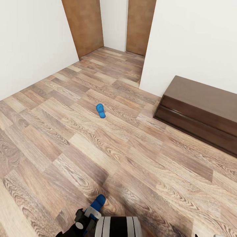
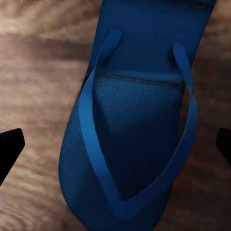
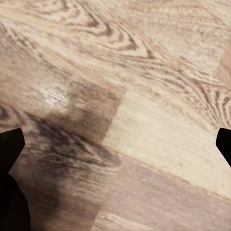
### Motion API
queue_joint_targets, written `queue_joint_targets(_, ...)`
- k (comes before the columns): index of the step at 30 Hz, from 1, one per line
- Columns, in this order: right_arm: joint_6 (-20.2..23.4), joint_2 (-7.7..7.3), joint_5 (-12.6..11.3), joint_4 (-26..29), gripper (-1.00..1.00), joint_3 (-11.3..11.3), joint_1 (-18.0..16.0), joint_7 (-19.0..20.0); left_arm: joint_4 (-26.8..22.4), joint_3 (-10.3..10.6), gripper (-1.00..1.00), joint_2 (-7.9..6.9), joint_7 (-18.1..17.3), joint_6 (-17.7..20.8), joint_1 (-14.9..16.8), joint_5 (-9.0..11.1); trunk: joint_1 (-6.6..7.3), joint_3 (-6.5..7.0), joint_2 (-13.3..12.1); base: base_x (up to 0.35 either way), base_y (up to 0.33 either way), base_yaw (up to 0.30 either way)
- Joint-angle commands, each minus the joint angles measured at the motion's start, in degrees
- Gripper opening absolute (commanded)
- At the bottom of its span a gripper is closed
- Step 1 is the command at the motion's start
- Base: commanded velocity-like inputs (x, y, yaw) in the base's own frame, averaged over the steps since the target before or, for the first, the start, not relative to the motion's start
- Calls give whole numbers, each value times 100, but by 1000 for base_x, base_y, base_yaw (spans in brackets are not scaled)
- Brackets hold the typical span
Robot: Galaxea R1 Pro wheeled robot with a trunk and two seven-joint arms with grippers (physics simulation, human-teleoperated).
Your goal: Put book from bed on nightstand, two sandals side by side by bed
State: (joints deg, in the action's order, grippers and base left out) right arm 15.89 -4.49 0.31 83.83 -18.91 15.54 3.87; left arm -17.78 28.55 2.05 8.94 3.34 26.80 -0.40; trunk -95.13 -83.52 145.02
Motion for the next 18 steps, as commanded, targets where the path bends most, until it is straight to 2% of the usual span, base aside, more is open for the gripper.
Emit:
queue_joint_targets(1,31,1,4,11,100,-8,2,30,-10,45,100,-3,38,35,2,-4,1,-3,1,0,0,0)
queue_joint_targets(18,35,1,4,11,100,-8,2,28,-14,51,100,-1,38,35,6,-4,1,-3,1,0,0,0)
